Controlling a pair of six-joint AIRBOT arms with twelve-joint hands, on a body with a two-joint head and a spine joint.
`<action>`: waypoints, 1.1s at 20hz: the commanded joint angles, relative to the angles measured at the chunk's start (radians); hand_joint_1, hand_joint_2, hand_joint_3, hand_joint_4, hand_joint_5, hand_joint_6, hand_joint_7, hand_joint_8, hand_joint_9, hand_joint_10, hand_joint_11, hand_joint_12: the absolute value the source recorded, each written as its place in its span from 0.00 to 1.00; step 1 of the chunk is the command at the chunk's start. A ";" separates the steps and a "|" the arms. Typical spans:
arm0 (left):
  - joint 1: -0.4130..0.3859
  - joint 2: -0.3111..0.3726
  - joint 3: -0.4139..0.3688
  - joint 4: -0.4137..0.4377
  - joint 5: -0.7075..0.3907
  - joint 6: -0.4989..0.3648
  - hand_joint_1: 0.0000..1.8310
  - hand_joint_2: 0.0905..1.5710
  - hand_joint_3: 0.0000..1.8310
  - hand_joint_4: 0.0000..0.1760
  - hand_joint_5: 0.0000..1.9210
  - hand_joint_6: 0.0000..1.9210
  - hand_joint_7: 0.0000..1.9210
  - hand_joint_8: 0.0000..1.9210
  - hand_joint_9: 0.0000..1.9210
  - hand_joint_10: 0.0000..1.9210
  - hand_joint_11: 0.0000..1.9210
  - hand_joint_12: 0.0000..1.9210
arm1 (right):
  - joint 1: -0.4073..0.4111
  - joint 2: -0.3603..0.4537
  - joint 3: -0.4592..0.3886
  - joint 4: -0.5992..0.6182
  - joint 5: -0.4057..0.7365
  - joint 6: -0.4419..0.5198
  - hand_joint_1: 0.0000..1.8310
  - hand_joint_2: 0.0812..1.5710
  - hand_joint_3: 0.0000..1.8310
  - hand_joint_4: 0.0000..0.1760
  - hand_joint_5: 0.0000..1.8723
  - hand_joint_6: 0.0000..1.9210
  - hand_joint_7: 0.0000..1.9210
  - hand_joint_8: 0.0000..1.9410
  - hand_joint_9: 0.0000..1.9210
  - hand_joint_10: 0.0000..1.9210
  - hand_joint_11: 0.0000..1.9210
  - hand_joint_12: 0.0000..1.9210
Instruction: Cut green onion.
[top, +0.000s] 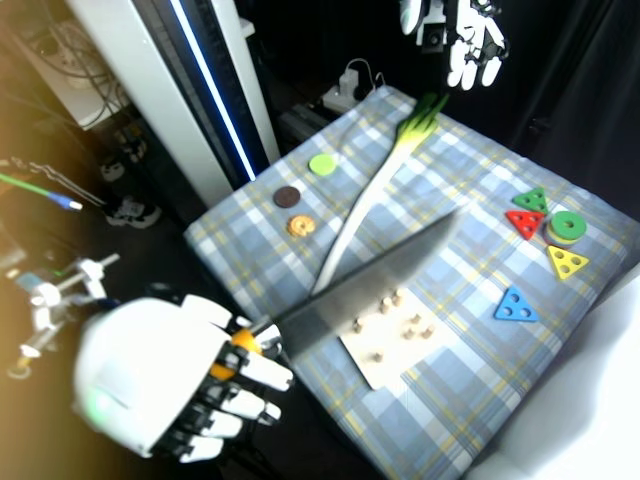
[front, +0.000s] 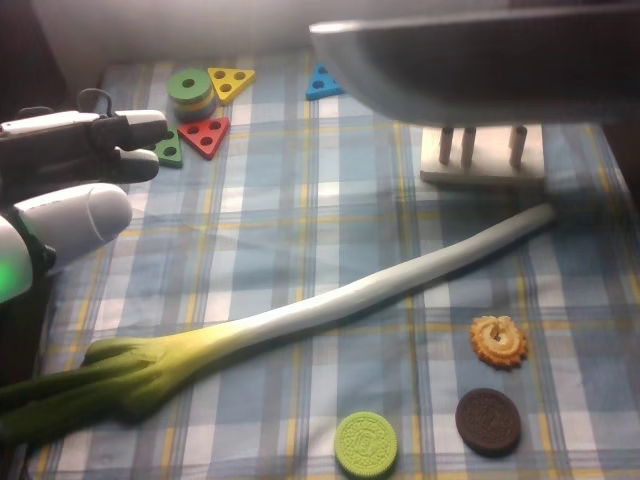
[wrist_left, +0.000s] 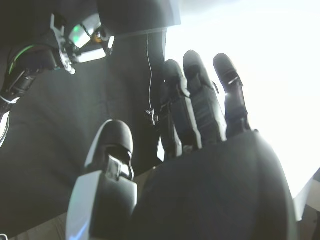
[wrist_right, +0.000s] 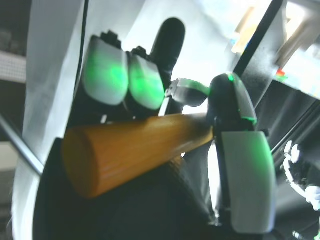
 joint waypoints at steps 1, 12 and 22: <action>-0.006 -0.001 0.007 0.004 -0.113 -0.009 0.13 0.85 0.00 0.07 0.25 0.01 0.31 0.00 0.27 0.00 0.00 0.37 | 0.017 0.012 -0.002 0.039 0.183 0.013 0.44 0.85 0.00 1.00 0.60 1.00 0.71 1.00 0.79 1.00 0.82 1.00; -0.252 -0.094 0.012 0.103 0.283 0.334 0.11 0.86 0.00 0.18 0.26 0.00 0.33 0.00 0.32 0.00 0.04 0.46 | -0.016 -0.034 -0.083 0.038 0.330 0.014 0.49 0.85 0.00 1.00 0.64 1.00 0.76 1.00 0.82 1.00 0.84 1.00; -0.353 -0.172 0.011 0.302 0.525 0.362 0.00 0.80 0.00 0.00 0.03 0.00 0.02 0.00 0.01 0.00 0.00 0.01 | -0.073 -0.070 -0.133 0.039 0.424 0.044 0.48 0.82 0.00 0.96 0.62 1.00 0.73 1.00 0.79 1.00 0.80 1.00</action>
